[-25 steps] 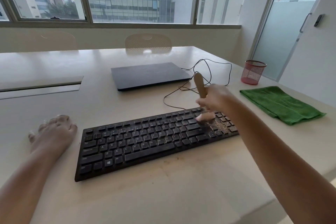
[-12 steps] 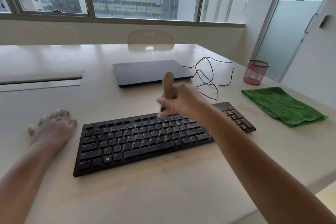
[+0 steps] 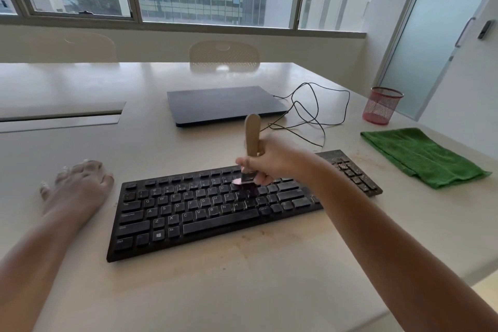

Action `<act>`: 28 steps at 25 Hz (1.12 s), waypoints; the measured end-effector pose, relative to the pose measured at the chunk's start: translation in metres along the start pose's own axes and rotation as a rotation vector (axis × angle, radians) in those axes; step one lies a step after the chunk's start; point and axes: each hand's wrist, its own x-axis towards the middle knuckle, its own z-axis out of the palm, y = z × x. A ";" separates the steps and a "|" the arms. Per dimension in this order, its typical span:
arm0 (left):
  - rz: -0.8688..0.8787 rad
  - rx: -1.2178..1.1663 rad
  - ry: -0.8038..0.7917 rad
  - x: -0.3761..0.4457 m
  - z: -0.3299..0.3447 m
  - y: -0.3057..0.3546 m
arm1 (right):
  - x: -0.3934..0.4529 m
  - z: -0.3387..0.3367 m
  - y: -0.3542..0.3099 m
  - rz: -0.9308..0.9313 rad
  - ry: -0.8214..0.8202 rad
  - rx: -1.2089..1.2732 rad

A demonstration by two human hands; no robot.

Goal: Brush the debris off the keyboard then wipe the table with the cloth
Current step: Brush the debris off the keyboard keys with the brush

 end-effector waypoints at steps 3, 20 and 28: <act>-0.009 0.009 0.011 -0.001 0.000 0.000 | 0.006 -0.012 0.001 0.036 0.066 -0.032; 0.000 0.029 0.016 0.005 0.004 -0.005 | 0.014 0.016 -0.017 -0.007 0.047 0.016; 0.015 0.052 0.030 0.015 0.012 -0.012 | 0.023 0.013 -0.014 -0.006 0.006 -0.044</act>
